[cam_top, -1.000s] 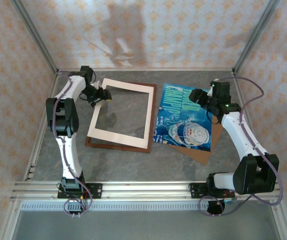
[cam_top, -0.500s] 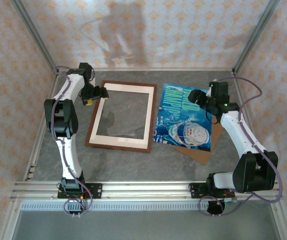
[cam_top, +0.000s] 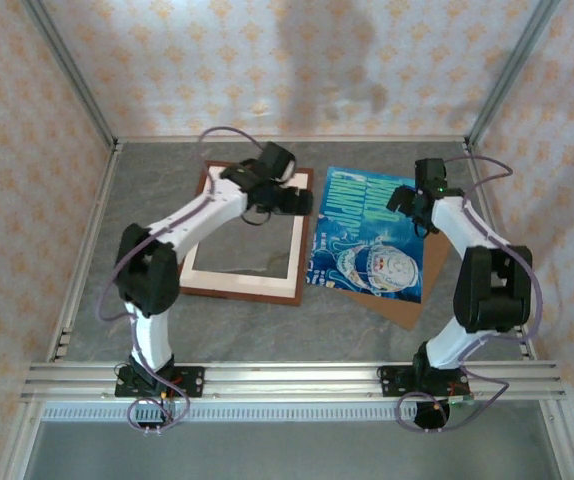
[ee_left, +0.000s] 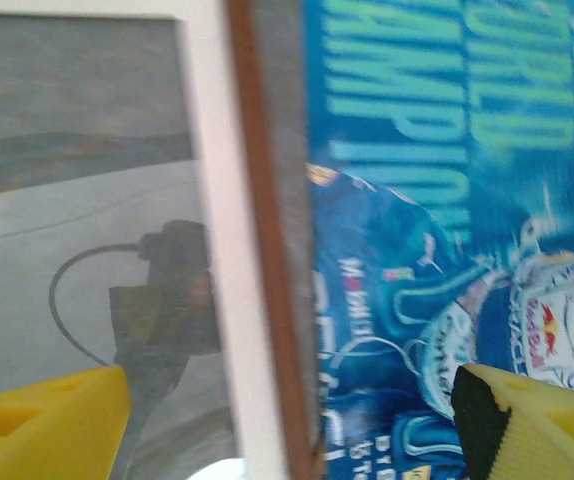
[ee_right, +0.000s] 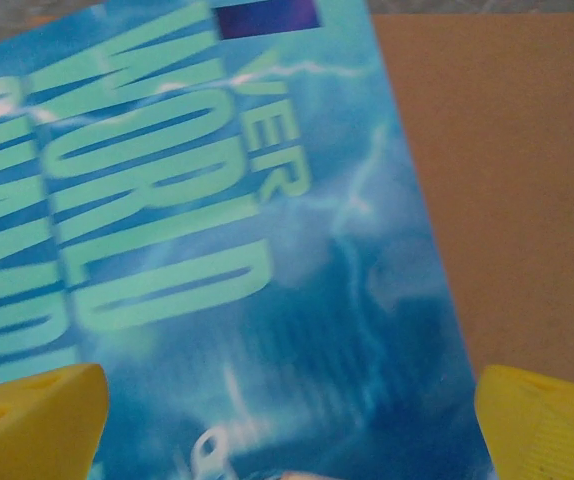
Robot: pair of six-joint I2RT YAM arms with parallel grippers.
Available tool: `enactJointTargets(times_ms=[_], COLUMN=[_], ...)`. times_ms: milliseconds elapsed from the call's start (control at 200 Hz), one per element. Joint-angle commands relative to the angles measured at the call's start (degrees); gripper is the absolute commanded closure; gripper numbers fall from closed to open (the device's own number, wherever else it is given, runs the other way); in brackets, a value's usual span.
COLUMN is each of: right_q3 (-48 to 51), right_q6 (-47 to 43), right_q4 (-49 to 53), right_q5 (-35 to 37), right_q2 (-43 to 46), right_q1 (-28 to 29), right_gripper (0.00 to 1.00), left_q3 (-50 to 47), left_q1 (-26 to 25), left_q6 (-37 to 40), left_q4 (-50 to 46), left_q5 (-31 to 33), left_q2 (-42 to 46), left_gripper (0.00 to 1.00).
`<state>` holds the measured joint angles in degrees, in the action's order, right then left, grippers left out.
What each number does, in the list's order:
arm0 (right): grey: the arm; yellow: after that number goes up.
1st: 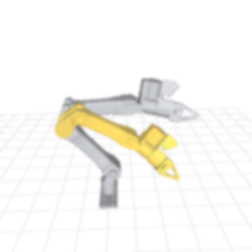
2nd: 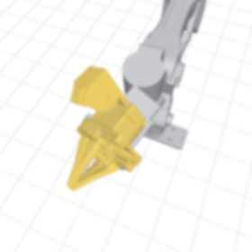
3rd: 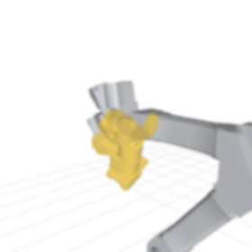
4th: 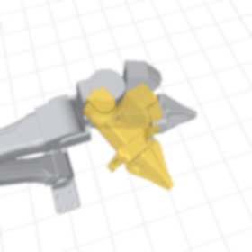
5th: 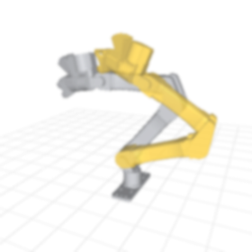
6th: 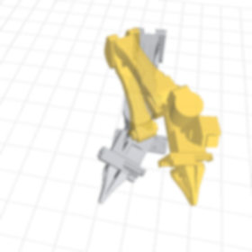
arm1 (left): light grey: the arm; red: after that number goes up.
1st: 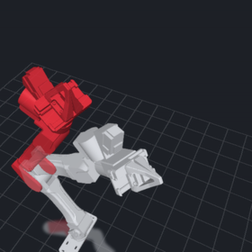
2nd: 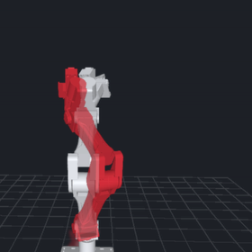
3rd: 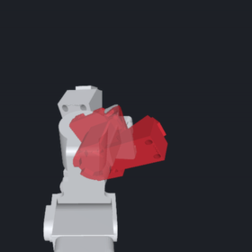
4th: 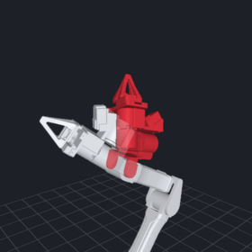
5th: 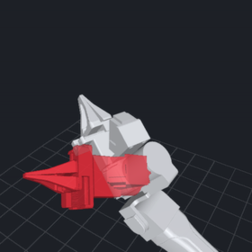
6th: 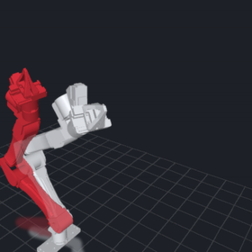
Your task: Put the photo into the frame
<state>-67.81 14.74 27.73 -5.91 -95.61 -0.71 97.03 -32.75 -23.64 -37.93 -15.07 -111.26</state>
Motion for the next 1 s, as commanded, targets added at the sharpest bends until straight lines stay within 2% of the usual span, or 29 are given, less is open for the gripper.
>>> enactJointTargets(times_ms=[0,85,160,310,661,996], right_q3=[-4.9,-8.0,-9.3,-14.9,-31.7,-48.3], right_q6=[-1.8,-2.6,-3.1,-4.6,-5.2,-4.5], right_q4=[3.9,5.7,5.6,7.8,11.6,17.7], right_q5=[0.6,0.0,0.9,3.9,2.7,-0.7], right_q2=[-5.0,-8.7,-10.5,-14.6,-26.9,-39.1], right_q1=[-1.7,-1.7,-1.8,-2.2,-3.2,-5.2], right_gripper=[0.06,0.07,0.08,0.08,0.08,0.09], left_q3=[3.8,9.4,14.6,23.2,30.0,30.0], left_q1=[-3.6,-6.5,-8.5,-9.5,-9.7,-9.9], left_q6=[-1.7,-0.9,0.8,2.2,3.4,3.8], left_q4=[3.4,1.0,-1.8,-6.5,-8.4,-7.6], left_q5=[2.3,2.3,4.9,7.5,5.8,4.4], left_q2=[-6.5,-12.0,-16.5,-23.4,-30.1,-32.4], left_gripper=[0.16,0.17,0.17,0.17,0.18,0.19])
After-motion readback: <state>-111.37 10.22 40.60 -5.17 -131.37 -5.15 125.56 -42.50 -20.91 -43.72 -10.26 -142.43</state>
